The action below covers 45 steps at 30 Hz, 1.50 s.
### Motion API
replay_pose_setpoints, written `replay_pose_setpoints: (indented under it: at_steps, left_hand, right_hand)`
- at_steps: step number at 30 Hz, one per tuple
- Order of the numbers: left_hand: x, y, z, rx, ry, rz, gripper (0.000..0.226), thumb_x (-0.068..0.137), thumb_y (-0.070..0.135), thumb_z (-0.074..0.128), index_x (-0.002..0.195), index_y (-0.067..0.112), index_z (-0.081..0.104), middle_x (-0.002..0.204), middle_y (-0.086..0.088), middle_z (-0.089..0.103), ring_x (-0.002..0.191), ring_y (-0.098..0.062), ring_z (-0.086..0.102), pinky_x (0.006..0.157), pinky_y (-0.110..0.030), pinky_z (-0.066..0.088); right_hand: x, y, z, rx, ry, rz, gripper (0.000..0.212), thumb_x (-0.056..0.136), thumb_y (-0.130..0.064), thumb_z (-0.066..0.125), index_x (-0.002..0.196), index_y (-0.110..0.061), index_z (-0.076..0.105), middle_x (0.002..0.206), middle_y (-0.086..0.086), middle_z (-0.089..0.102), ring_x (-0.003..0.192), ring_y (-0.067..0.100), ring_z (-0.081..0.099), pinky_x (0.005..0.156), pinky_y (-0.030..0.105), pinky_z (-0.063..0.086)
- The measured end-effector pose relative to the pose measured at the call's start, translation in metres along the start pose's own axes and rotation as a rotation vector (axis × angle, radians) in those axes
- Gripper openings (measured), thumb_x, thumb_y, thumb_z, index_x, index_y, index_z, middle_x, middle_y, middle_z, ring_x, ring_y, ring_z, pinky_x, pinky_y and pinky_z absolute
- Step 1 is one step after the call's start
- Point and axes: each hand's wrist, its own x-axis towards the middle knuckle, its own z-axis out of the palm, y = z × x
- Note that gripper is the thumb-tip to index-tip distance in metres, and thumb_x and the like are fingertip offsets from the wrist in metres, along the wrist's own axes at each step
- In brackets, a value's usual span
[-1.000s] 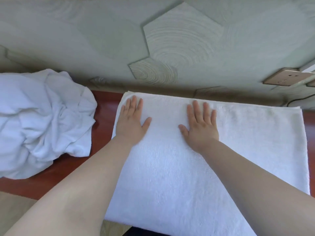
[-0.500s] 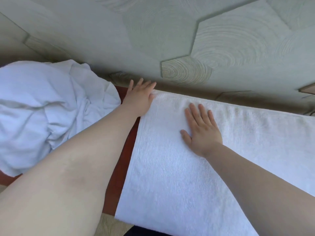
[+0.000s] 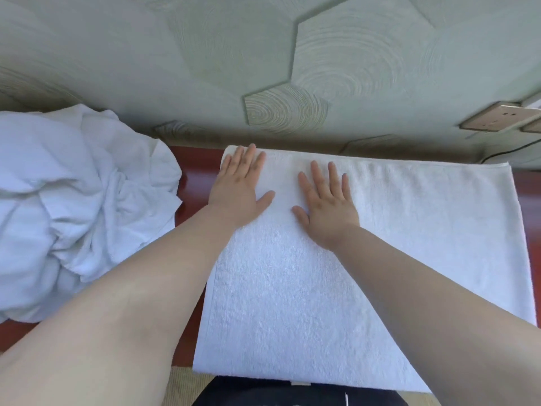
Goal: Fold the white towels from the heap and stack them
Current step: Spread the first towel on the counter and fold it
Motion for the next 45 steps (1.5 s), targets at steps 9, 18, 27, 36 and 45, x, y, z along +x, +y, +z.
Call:
replay_pose_setpoints:
  at_steps: [9, 18, 27, 36, 45]
  left_hand:
    - [-0.062, 0.180, 0.011, -0.035, -0.075, 0.216, 0.087, 0.098, 0.073, 0.022, 0.167, 0.025, -0.003, 0.172, -0.009, -0.023, 0.158, -0.031, -0.020, 0.127, -0.056, -0.007]
    - [-0.077, 0.301, 0.035, 0.083, -0.148, 0.059, 0.085, 0.097, 0.070, 0.013, 0.163, 0.027, -0.020, 0.169, -0.002, -0.033, 0.155, -0.030, -0.031, 0.123, -0.061, -0.011]
    - [-0.076, 0.300, 0.045, 0.119, -0.092, 0.030, 0.084, 0.096, 0.067, 0.018, 0.166, 0.030, -0.011, 0.171, 0.001, -0.026, 0.158, -0.026, -0.024, 0.126, -0.058, -0.007]
    - [-0.077, 0.298, 0.048, 0.087, -0.027, 0.035, 0.082, 0.097, 0.065, 0.022, 0.165, 0.031, -0.009, 0.173, 0.001, -0.020, 0.159, -0.024, -0.019, 0.127, -0.057, -0.004]
    - [-0.096, 0.308, 0.041, 0.022, -0.003, 0.011, 0.068, 0.103, 0.053, 0.017, 0.166, 0.032, 0.008, 0.175, 0.002, -0.007, 0.161, -0.023, -0.009, 0.128, -0.051, -0.008]
  right_hand:
    - [-0.075, 0.101, 0.024, 0.143, 0.009, 0.113, 0.076, 0.101, -0.068, 0.008, 0.164, -0.029, -0.011, 0.169, -0.003, -0.026, 0.154, 0.017, -0.028, 0.128, 0.044, -0.008]
    - [-0.147, 0.249, 0.037, 0.156, -0.038, 0.414, 0.079, 0.098, -0.070, 0.009, 0.163, -0.031, -0.013, 0.169, 0.003, -0.027, 0.155, 0.027, -0.026, 0.127, 0.051, -0.010]
    - [-0.238, 0.268, 0.088, 0.172, 0.122, 0.233, 0.076, 0.102, -0.064, 0.022, 0.166, -0.025, 0.007, 0.173, -0.004, -0.010, 0.158, 0.018, -0.015, 0.129, 0.045, 0.002]
    - [-0.237, 0.270, 0.091, 0.164, 0.153, 0.228, 0.078, 0.100, -0.067, 0.022, 0.166, -0.026, 0.008, 0.173, -0.005, -0.008, 0.159, 0.018, -0.014, 0.129, 0.044, 0.001]
    - [-0.265, 0.245, 0.085, 0.289, 0.180, 0.308, 0.082, 0.098, -0.067, 0.020, 0.166, -0.024, 0.007, 0.173, 0.000, -0.008, 0.159, 0.020, -0.014, 0.129, 0.044, -0.002]
